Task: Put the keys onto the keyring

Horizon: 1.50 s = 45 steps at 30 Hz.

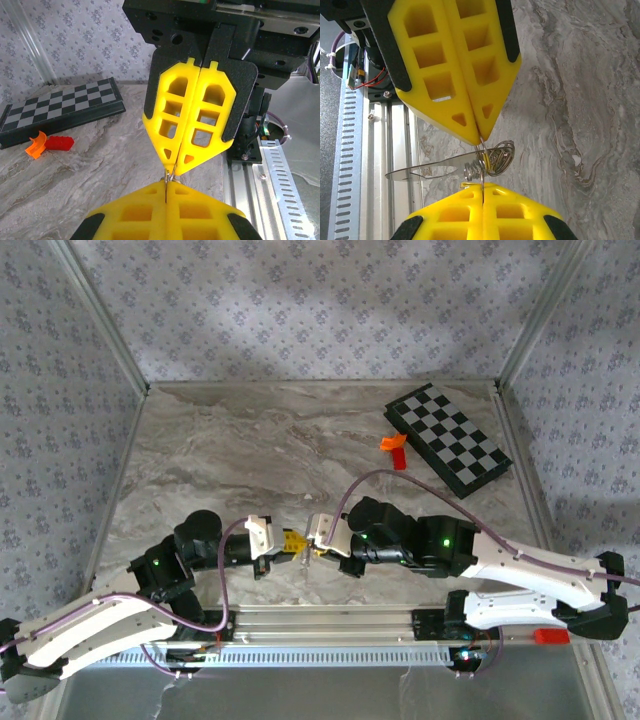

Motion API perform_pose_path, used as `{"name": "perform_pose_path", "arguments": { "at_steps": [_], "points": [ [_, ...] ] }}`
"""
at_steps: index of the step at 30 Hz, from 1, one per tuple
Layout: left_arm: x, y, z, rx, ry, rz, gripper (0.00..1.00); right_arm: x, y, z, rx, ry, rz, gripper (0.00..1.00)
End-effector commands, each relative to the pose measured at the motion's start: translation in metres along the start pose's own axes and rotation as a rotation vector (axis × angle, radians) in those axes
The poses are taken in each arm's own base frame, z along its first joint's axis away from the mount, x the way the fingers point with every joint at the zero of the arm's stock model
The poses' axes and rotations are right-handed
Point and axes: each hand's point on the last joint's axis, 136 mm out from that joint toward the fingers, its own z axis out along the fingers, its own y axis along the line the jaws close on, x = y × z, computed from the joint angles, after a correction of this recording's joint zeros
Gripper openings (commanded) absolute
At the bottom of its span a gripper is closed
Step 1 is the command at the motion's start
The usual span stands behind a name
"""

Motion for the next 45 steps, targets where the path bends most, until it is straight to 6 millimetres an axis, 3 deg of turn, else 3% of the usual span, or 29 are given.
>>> {"name": "perform_pose_path", "arguments": {
  "at_steps": [1, 35, 40, 45],
  "points": [
    [-0.019, -0.001, -0.002, 0.005, -0.064, 0.024, 0.0, -0.007, -0.004, -0.008, 0.021, -0.005, -0.023, 0.0],
    [-0.018, 0.001, 0.0, 0.002, -0.057, 0.031, 0.0, -0.014, 0.002, -0.005, -0.018, -0.039, -0.018, 0.0],
    [-0.018, 0.002, 0.0, -0.005, -0.055, 0.032, 0.0, -0.001, 0.003, -0.005, -0.02, 0.004, 0.004, 0.0],
    [-0.012, 0.02, -0.004, -0.121, -0.04, 0.023, 0.0, 0.029, -0.008, -0.001, 0.013, 0.103, 0.095, 0.0]
  ]
}}
